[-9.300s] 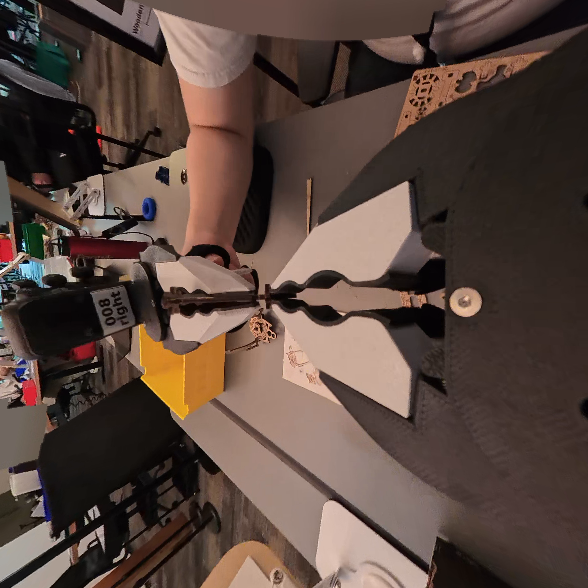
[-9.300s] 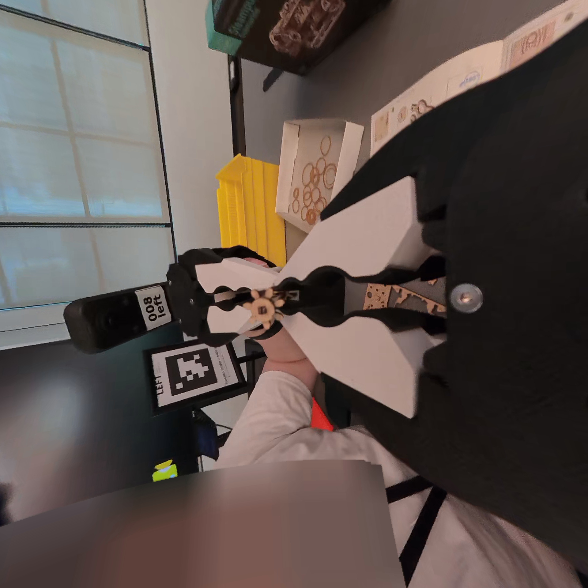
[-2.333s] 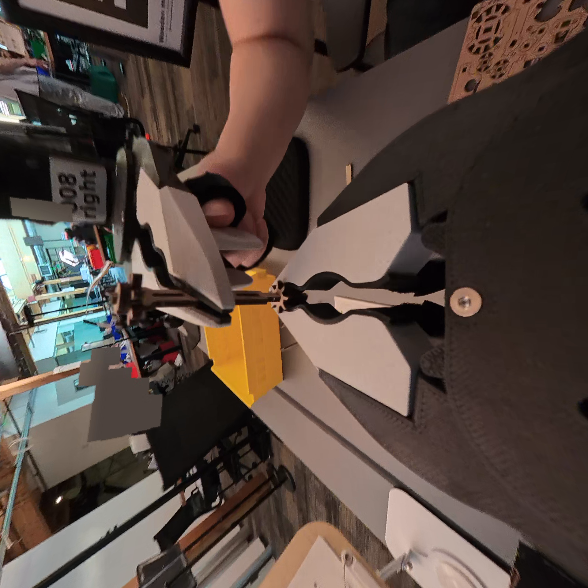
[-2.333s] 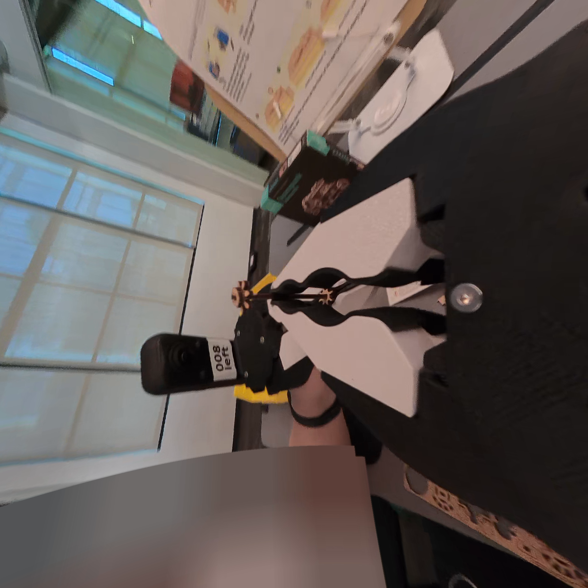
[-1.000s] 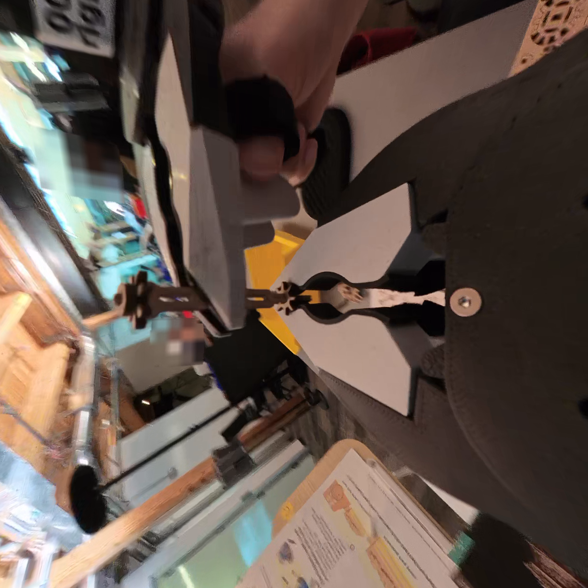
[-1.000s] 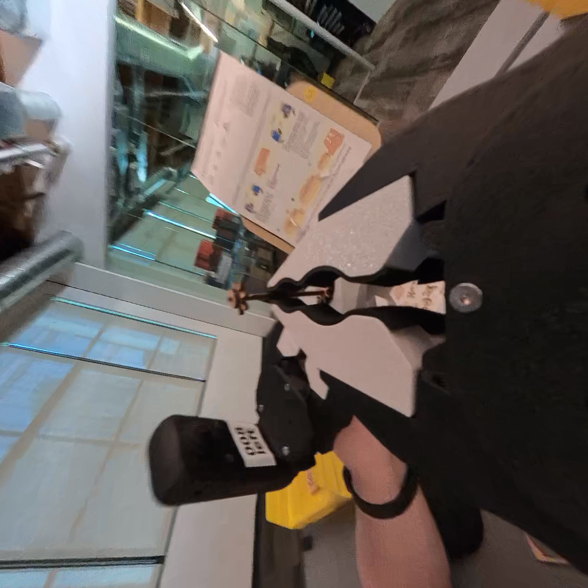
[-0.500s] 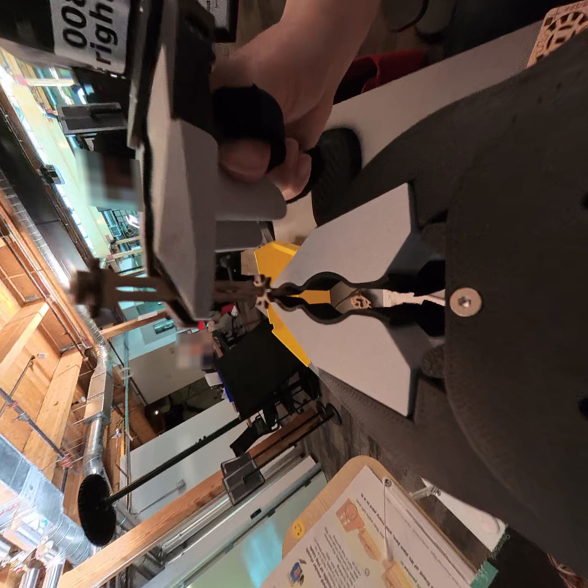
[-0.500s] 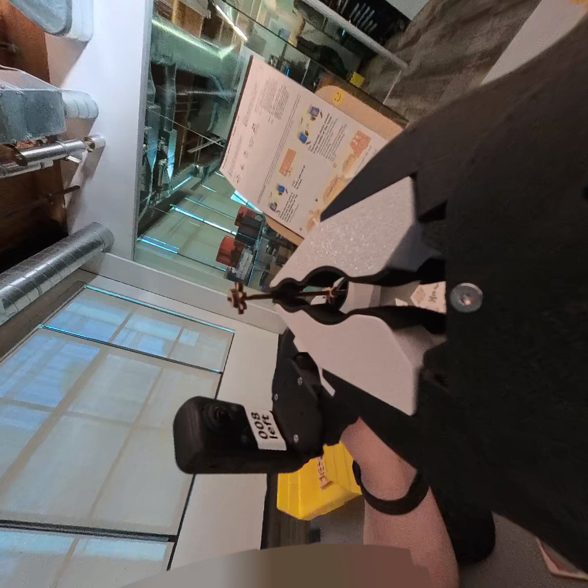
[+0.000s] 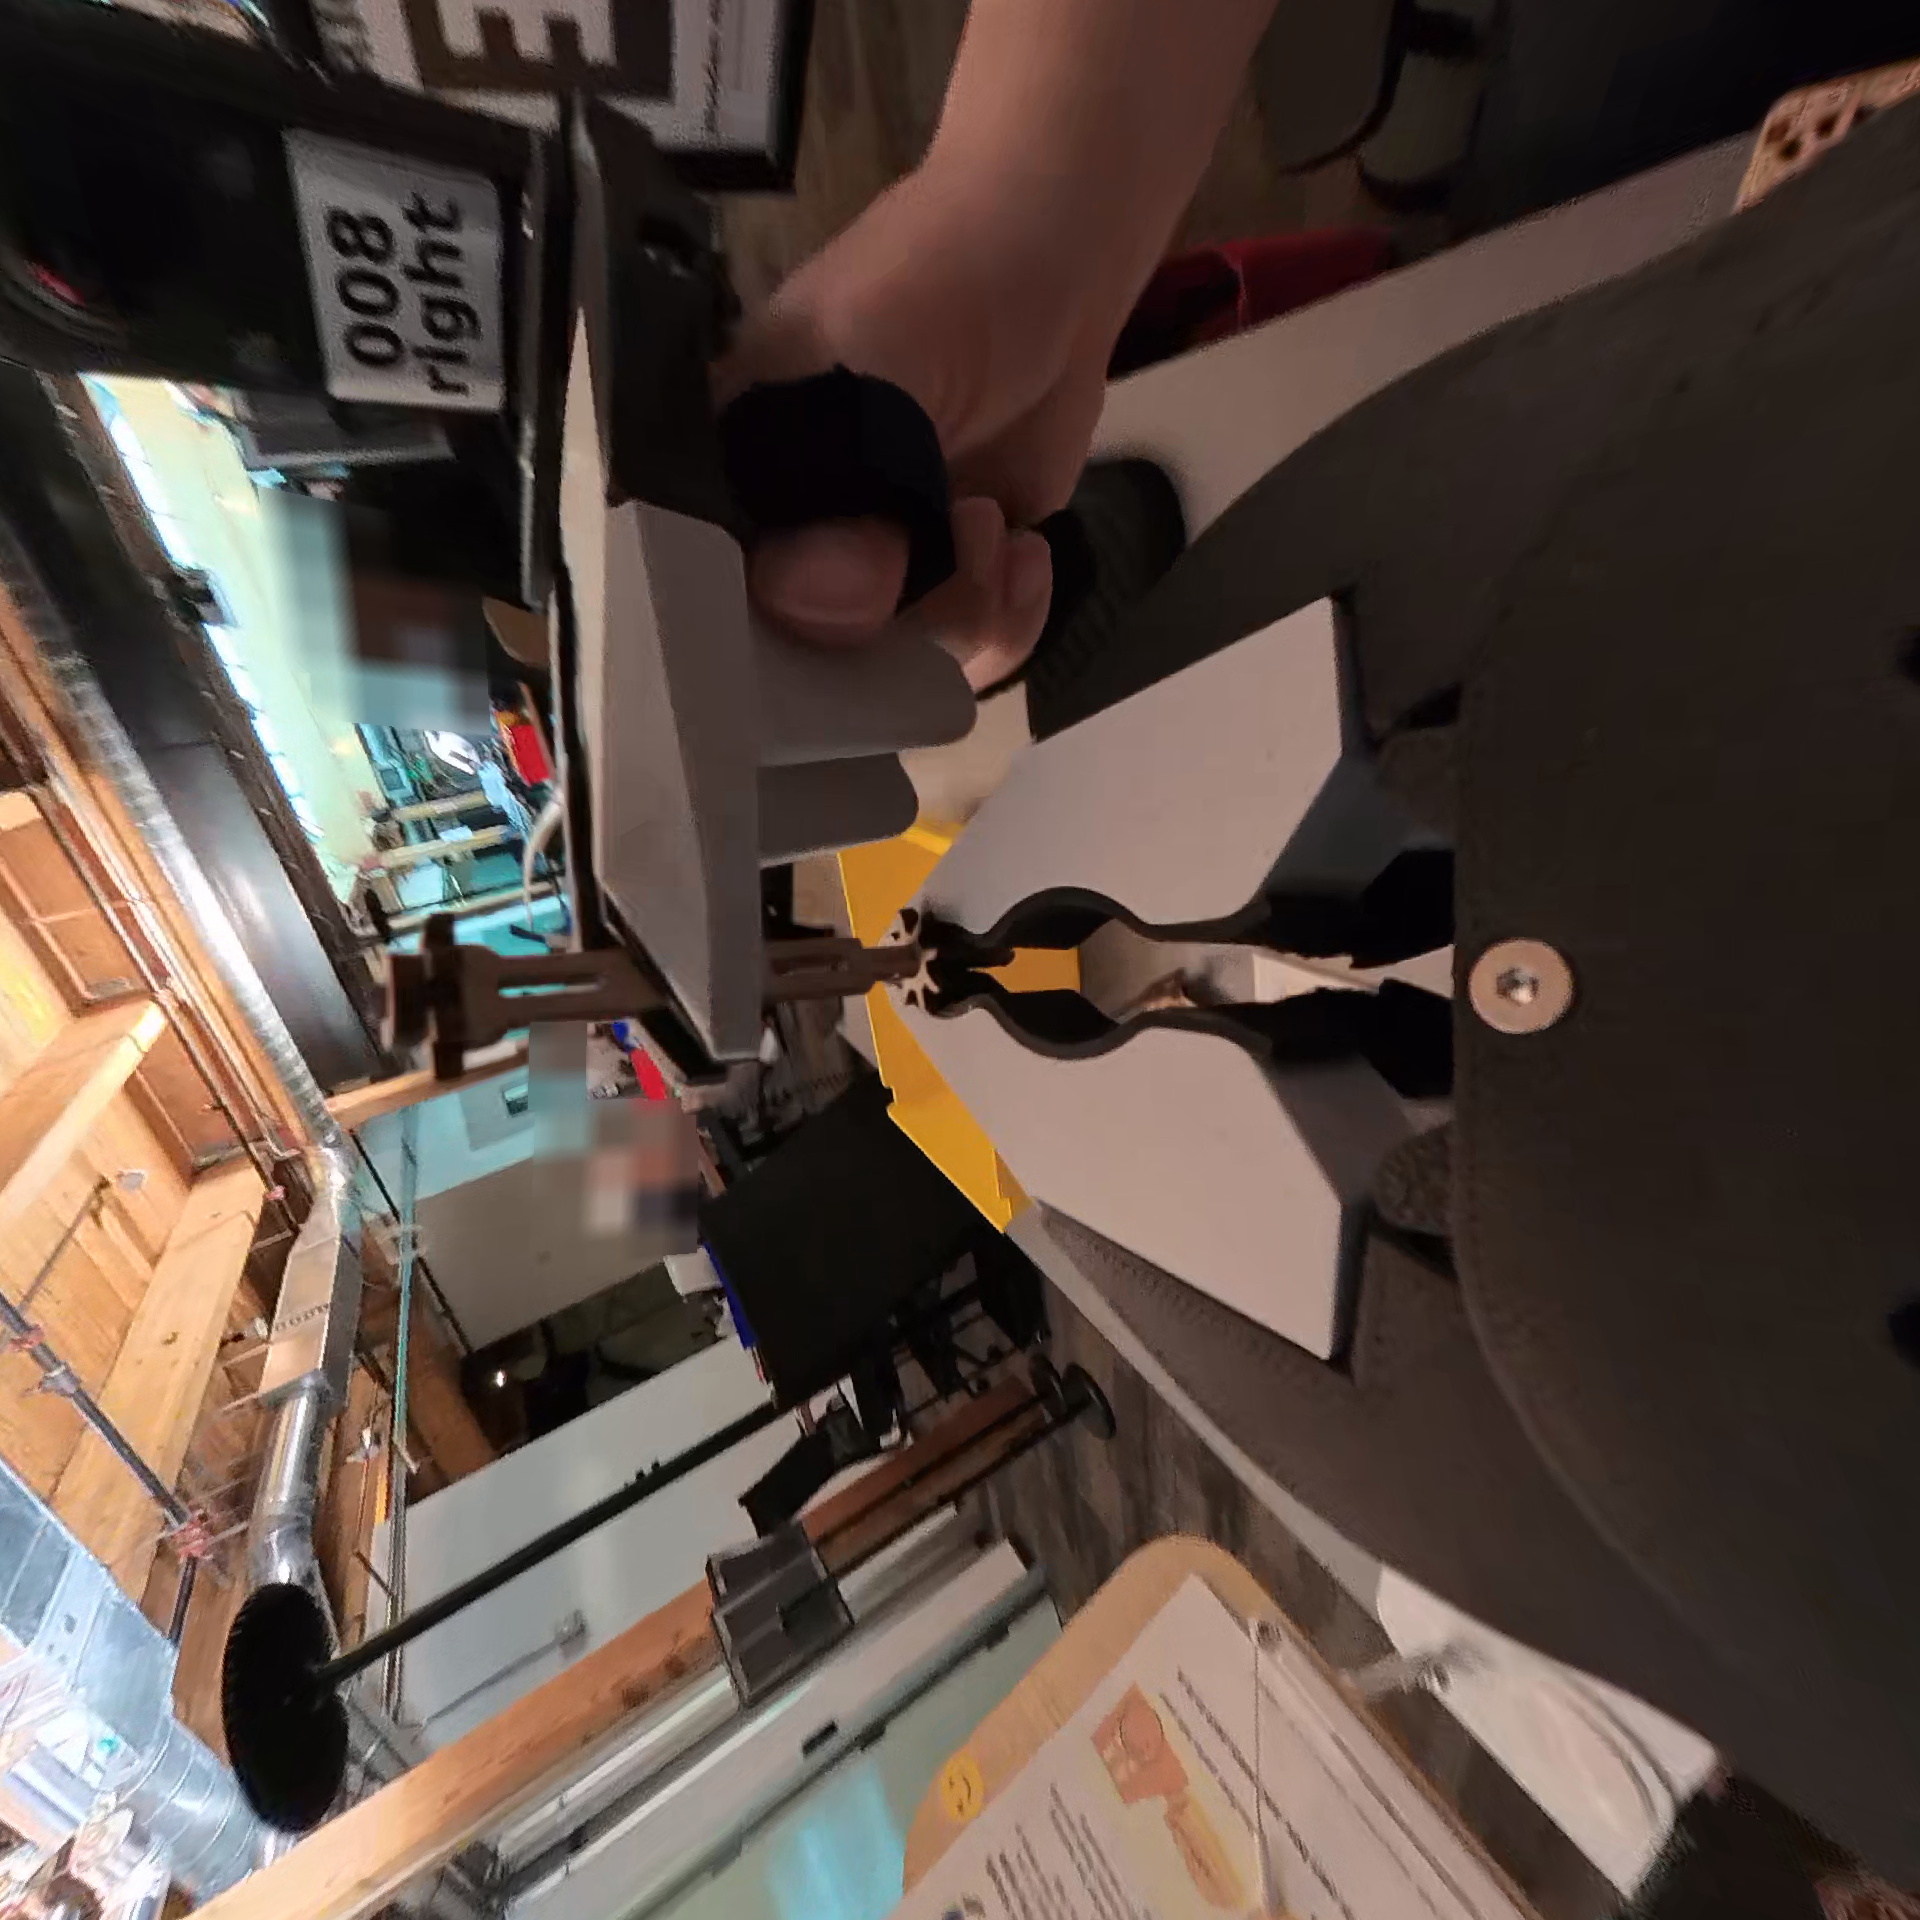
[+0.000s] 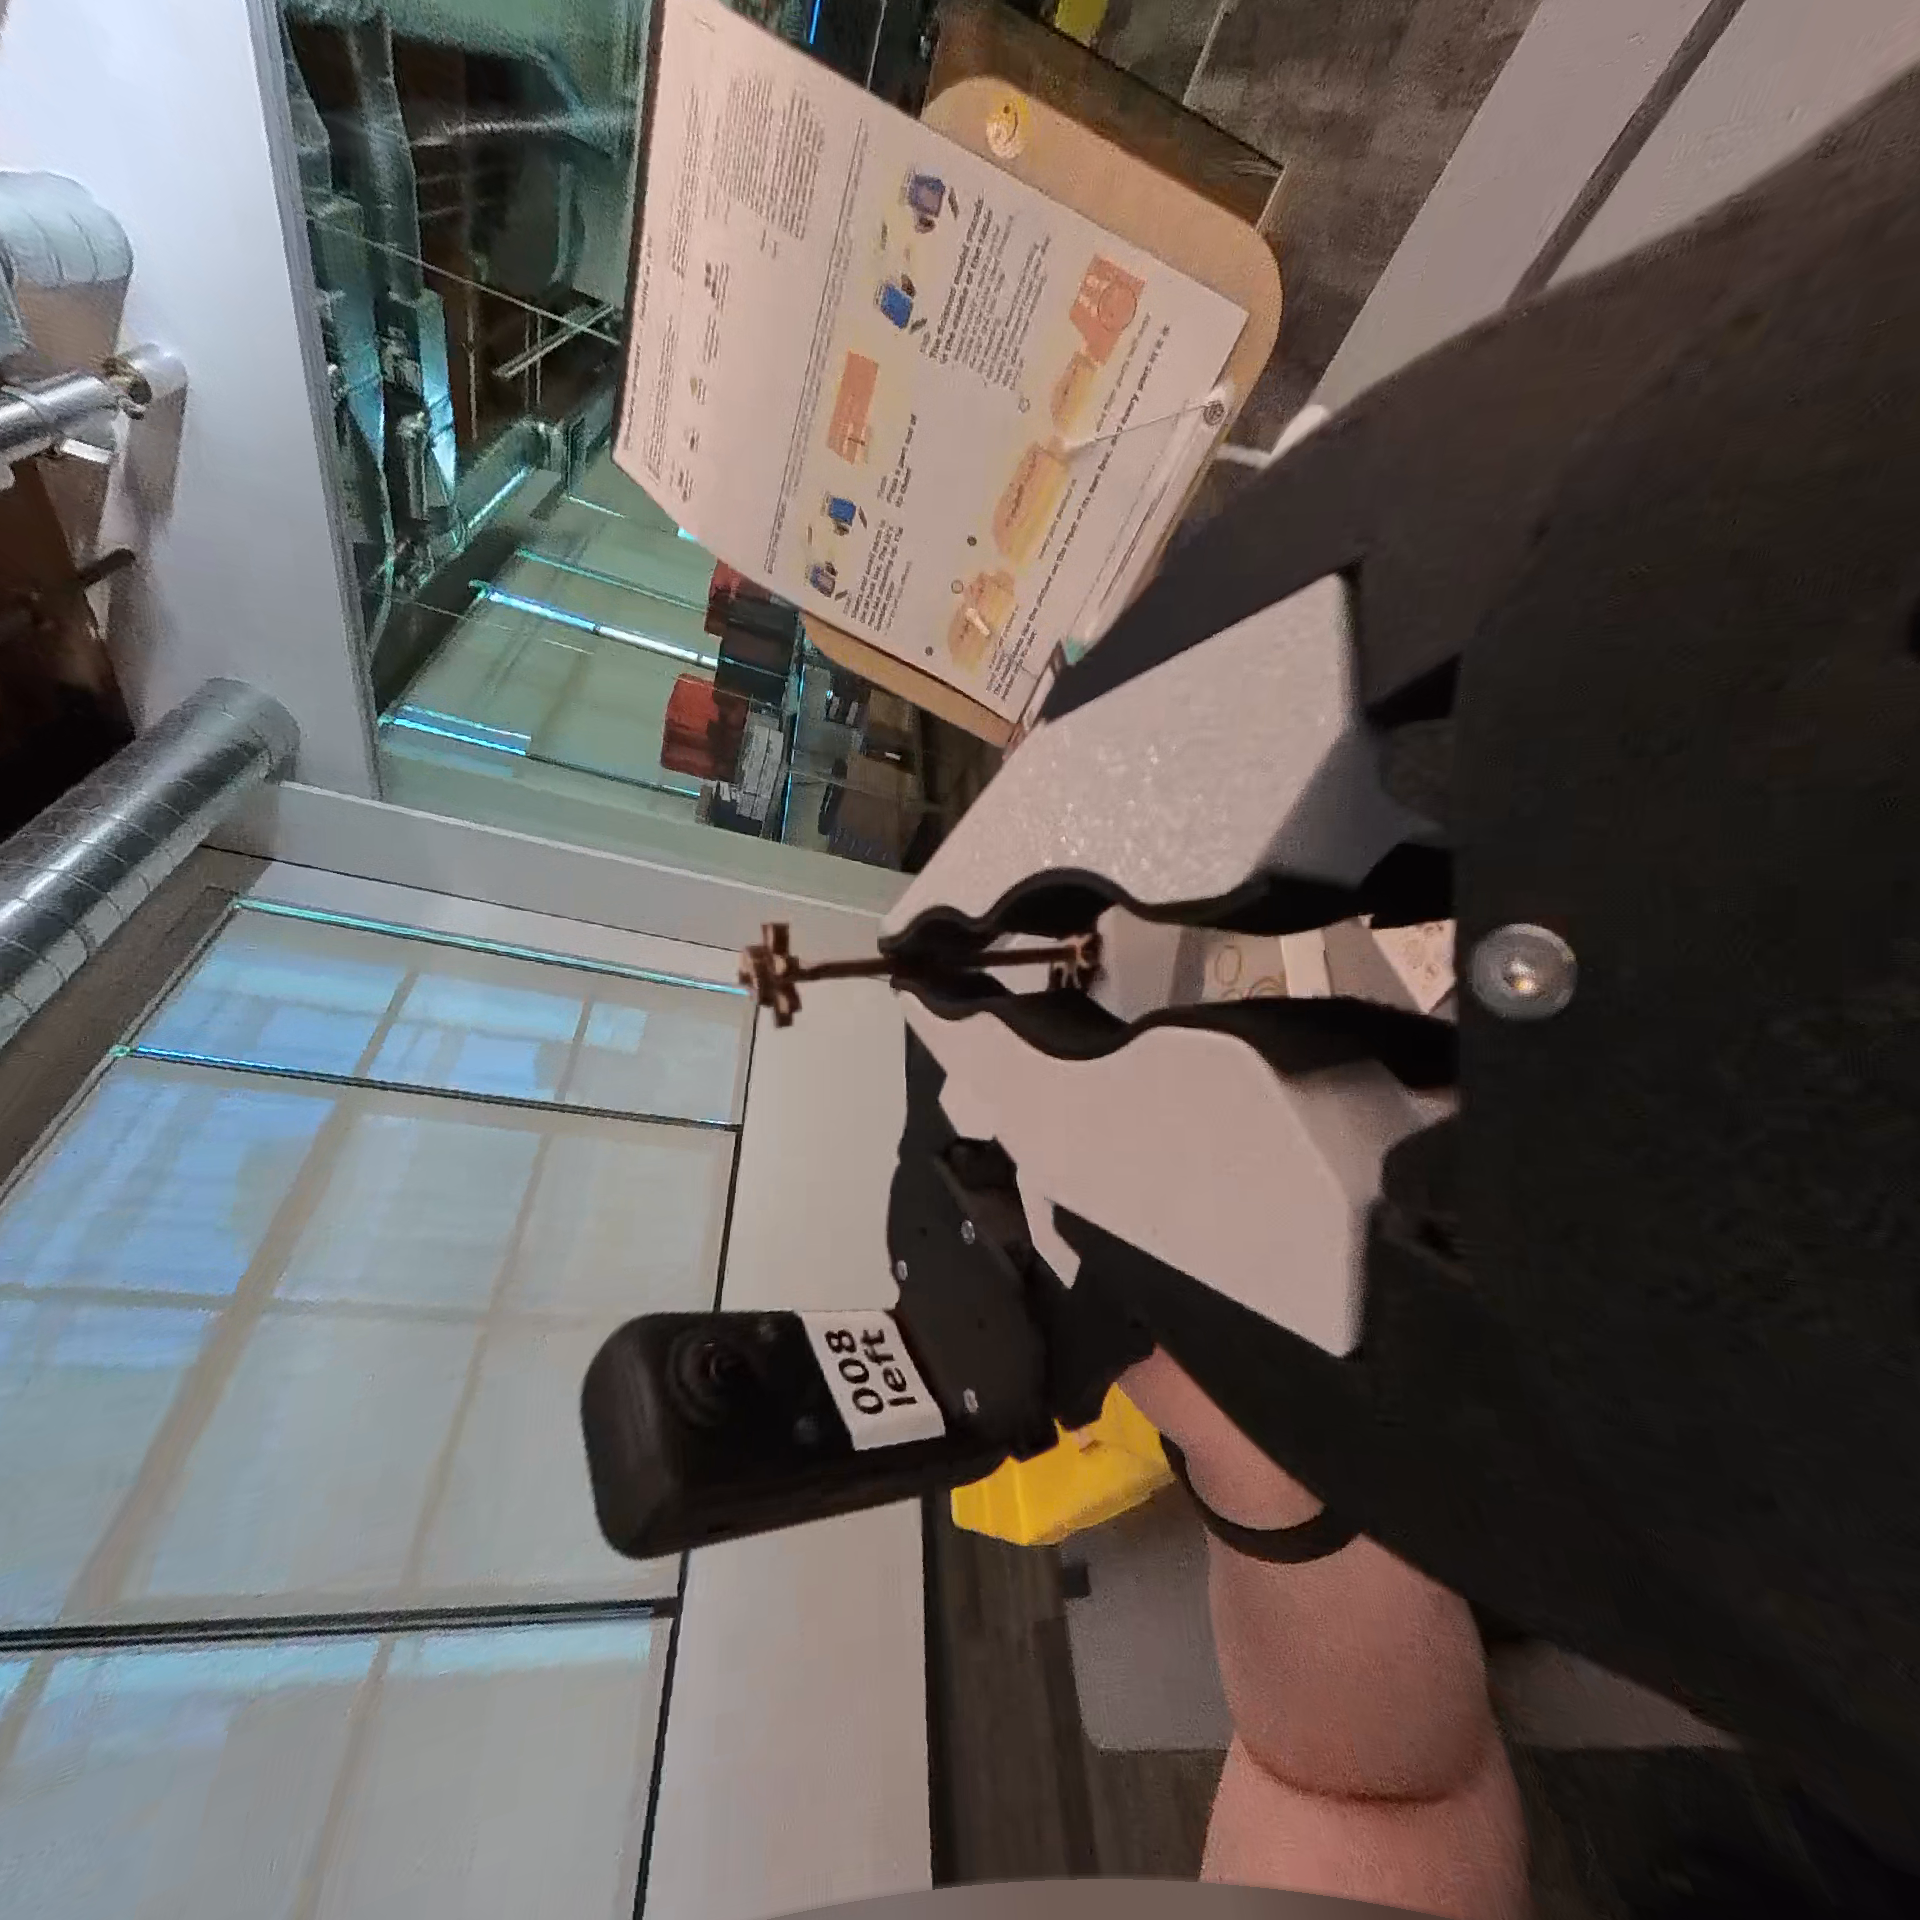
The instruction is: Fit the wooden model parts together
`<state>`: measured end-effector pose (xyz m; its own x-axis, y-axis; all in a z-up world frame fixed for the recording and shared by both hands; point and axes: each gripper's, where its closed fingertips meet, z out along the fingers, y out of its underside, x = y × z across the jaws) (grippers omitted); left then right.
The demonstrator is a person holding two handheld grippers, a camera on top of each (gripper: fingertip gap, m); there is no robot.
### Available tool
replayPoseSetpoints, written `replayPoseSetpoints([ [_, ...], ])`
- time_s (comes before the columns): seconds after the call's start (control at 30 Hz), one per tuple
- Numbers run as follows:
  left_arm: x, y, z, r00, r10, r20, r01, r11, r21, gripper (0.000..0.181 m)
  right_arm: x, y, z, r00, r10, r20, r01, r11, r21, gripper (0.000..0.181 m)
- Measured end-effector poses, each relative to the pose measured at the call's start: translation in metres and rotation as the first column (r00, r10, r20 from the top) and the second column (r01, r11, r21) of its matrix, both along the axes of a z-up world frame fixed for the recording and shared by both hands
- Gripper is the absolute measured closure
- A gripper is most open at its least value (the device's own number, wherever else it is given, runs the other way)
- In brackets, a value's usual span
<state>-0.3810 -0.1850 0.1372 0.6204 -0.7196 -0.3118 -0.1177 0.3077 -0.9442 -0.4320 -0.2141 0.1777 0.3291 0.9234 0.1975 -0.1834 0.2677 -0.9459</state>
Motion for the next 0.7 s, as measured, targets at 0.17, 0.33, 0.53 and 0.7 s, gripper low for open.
replayPoseSetpoints([
  [0.17, 0.001, -0.004, 0.001, 0.999, -0.038, 0.001, 0.038, 0.999, -0.012, 0.181, -0.001, -0.004, 0.001, 1.0, 0.025, 0.001, -0.025, 1.0, 0.011, 0.18],
  [0.33, 0.004, -0.004, -0.003, 0.999, -0.049, -0.01, 0.048, 0.998, -0.037, 0.181, 0.003, -0.005, 0.0, 0.999, 0.037, 0.001, -0.037, 0.999, 0.015, 0.18],
  [0.53, 0.003, 0.0, -0.008, 0.996, 0.007, -0.084, -0.008, 1.0, -0.008, 0.181, 0.006, -0.004, -0.004, 0.999, 0.043, 0.022, -0.043, 0.999, -0.003, 0.18],
  [0.7, -0.001, 0.003, -0.01, 0.988, 0.052, -0.147, -0.049, 0.999, 0.021, 0.181, 0.008, -0.002, -0.006, 0.997, 0.061, 0.047, -0.059, 0.997, -0.047, 0.181],
])
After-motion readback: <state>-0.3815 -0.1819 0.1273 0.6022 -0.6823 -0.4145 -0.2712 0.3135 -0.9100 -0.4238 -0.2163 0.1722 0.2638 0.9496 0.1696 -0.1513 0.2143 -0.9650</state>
